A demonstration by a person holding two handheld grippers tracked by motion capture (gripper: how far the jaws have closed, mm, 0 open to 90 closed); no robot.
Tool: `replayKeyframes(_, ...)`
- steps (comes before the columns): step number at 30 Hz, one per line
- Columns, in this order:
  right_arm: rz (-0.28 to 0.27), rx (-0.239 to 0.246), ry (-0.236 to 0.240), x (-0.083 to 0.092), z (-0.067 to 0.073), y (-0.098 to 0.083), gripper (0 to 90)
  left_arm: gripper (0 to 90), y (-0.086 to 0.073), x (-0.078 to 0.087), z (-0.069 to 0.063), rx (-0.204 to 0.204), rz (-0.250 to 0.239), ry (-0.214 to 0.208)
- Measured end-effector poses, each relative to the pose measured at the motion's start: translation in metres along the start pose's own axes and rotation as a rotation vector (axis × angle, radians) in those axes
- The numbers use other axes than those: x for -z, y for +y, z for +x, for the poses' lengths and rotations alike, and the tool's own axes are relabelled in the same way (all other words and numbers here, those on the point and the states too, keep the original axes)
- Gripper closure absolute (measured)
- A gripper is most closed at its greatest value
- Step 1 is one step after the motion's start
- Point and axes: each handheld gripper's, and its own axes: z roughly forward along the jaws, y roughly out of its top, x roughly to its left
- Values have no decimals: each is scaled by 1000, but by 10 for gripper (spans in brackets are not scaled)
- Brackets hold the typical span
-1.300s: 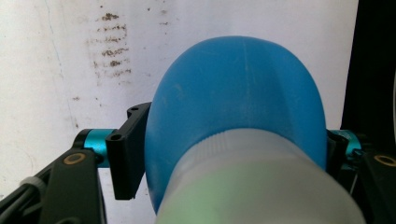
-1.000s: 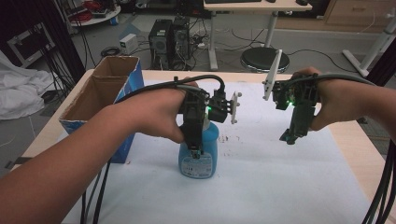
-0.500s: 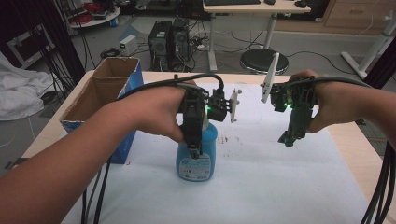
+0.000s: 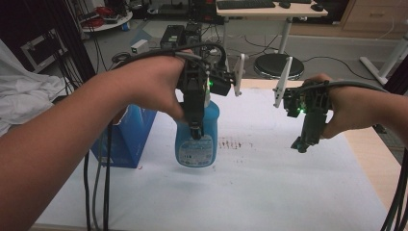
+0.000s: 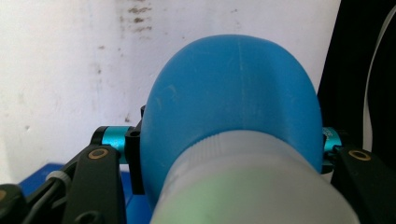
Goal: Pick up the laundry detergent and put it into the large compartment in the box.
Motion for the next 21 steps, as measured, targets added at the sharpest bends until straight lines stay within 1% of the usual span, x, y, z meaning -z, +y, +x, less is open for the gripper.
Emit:
replayKeyframes(2, 1, -1, 1, 0, 1, 1, 6, 395, -5, 10, 3, 28, -11, 0)
replayKeyframes(3, 0, 4, 2, -1, 1, 1, 6, 394, -5, 10, 3, 28, -11, 0)
replayKeyframes(4, 2, 5, 2, -1, 1, 1, 6, 394, -10, 20, 7, 56, -18, 4)
replayKeyframes(5, 1, 5, 2, -1, 0, 1, 6, 395, -13, 26, 8, 72, -18, 6)
replayKeyframes(7, 1, 7, 3, -1, 0, 1, 6, 394, -13, 26, 8, 72, -18, 6)
replayKeyframes(8, 2, 9, 4, -1, 0, 2, 6, 394, -20, 41, 13, 105, -20, 18)
replayKeyframes(9, 3, 4, 3, -1, 0, 2, 6, 395, -23, 46, 15, 123, -19, 22)
replayKeyframes(11, -2, 12, 5, -2, 0, 2, 6, 394, -29, 57, 20, 167, -25, 24)
replayKeyframes(13, 2, 10, 5, -2, 0, 3, 6, 394, -34, 65, 24, 204, -29, 26)
replayKeyframes(16, -5, 14, 2, -3, -1, 4, 6, 395, -46, 75, 32, 278, -55, 29)
replayKeyframes(18, -6, 8, 0, -3, -1, 5, 6, 395, -46, 75, 32, 278, -55, 29)
replayKeyframes(19, -6, 8, 0, -3, -1, 5, 6, 395, -58, 82, 40, 348, -64, 30)
replayKeyframes(21, -9, 15, -1, -3, -1, 6, 6, 395, -67, 86, 46, 386, -64, 31)
